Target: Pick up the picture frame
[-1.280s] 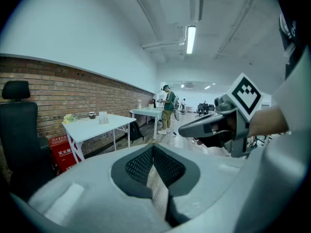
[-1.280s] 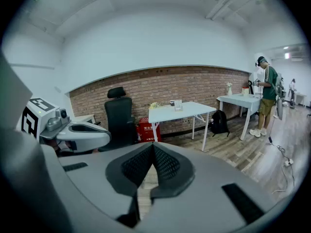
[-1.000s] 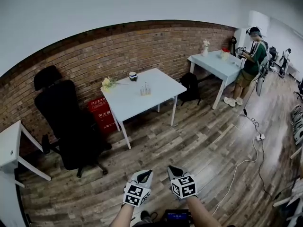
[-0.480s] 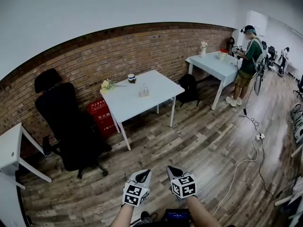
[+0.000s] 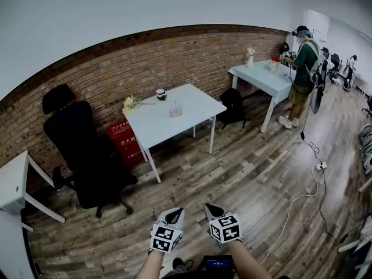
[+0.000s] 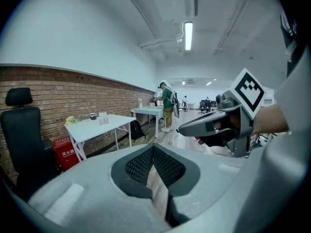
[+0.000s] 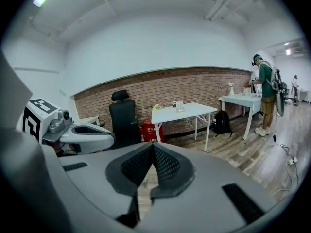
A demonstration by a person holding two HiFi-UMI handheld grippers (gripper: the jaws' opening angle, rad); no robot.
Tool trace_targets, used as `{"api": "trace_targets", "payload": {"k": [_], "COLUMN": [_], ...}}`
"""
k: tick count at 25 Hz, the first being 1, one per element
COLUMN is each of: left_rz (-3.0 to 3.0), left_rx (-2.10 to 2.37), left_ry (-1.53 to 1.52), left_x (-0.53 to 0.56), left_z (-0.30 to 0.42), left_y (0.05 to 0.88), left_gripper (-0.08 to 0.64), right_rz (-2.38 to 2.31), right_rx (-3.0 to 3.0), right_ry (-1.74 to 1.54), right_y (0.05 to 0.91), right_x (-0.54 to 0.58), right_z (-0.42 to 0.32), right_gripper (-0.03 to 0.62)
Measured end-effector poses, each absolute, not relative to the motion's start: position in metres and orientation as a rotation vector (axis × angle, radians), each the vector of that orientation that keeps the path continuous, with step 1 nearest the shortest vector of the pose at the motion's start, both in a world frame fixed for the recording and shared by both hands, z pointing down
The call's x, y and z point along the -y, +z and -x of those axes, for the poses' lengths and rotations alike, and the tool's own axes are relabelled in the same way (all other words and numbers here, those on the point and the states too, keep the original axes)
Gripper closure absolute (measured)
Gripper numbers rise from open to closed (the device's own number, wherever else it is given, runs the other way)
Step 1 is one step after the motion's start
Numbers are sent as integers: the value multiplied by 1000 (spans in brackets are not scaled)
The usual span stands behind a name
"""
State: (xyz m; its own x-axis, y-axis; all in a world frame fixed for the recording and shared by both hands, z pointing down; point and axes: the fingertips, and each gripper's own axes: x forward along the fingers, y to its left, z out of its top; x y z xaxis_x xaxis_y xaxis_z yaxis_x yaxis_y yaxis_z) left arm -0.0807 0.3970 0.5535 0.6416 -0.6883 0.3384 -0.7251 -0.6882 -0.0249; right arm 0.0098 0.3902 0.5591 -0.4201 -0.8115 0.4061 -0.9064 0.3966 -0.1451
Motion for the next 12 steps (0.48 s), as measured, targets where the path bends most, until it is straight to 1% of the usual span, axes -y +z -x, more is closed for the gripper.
{"api": "trace_targets", "payload": {"k": [12], "left_rz": [-2717], "left_rx": [1199], "left_ry": [559], "left_x": [-399], "left_z": [37], "left_y": [561], "left_gripper": [548], "right_rz": [-1436], "right_rx": [2419], "right_ry": [521], "right_y": [570], "right_x": [-387], "right_z": [-54], "right_gripper": [583]}}
